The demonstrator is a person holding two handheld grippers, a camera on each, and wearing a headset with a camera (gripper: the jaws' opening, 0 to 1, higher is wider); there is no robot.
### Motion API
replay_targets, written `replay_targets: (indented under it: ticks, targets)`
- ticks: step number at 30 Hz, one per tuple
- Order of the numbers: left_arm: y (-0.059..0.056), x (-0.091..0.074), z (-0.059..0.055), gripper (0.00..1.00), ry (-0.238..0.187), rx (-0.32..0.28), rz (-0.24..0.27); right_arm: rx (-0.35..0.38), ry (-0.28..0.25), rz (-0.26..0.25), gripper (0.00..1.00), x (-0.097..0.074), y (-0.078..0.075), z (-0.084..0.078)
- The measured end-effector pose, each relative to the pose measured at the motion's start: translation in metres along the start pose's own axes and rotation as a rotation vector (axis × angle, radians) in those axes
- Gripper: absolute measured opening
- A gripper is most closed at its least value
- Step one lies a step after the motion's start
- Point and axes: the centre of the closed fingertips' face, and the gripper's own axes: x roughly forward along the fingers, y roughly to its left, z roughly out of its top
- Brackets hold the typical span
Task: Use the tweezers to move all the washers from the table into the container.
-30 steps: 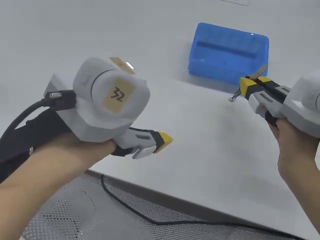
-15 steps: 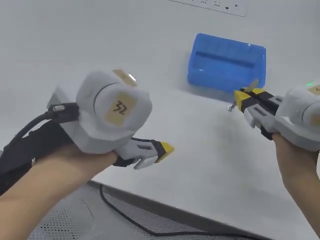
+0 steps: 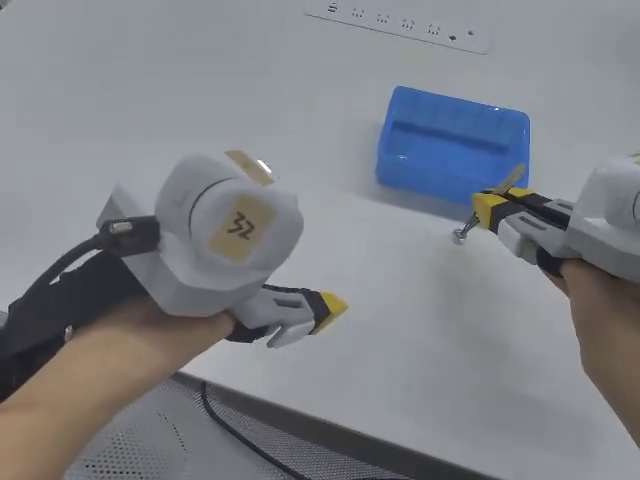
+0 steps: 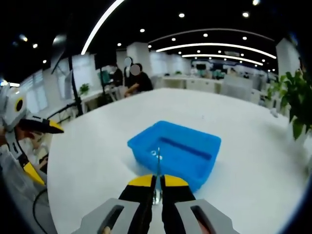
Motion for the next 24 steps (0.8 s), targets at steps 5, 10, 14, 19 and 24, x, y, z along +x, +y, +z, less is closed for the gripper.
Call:
replay_targets:
  ticks: [5, 10, 14, 19, 24]
  targets:
    - [0.001, -0.001, 0.000, 0.94, -0.003, 0.000, 0.002, 0.009, -0.023, 0.006, 0.01, -0.005, -0.001, 0.015]
    - [0.002, -0.001, 0.001, 0.94, -0.004, -0.001, 0.004, 0.004, -0.072, -0.001, 0.01, -0.009, -0.005, 0.037]
    - [0.003, -0.002, 0.002, 0.94, -0.004, 0.001, 0.008, -0.002, -0.102, -0.017, 0.01, -0.009, -0.011, 0.051]
    - [0.003, -0.003, 0.003, 0.94, -0.001, 0.006, 0.012, 0.010, -0.123, -0.036, 0.01, -0.007, -0.020, 0.060]
    - [0.004, -0.003, 0.005, 0.94, -0.010, -0.001, 0.013, 0.003, -0.125, -0.057, 0.01, -0.002, -0.032, 0.063]
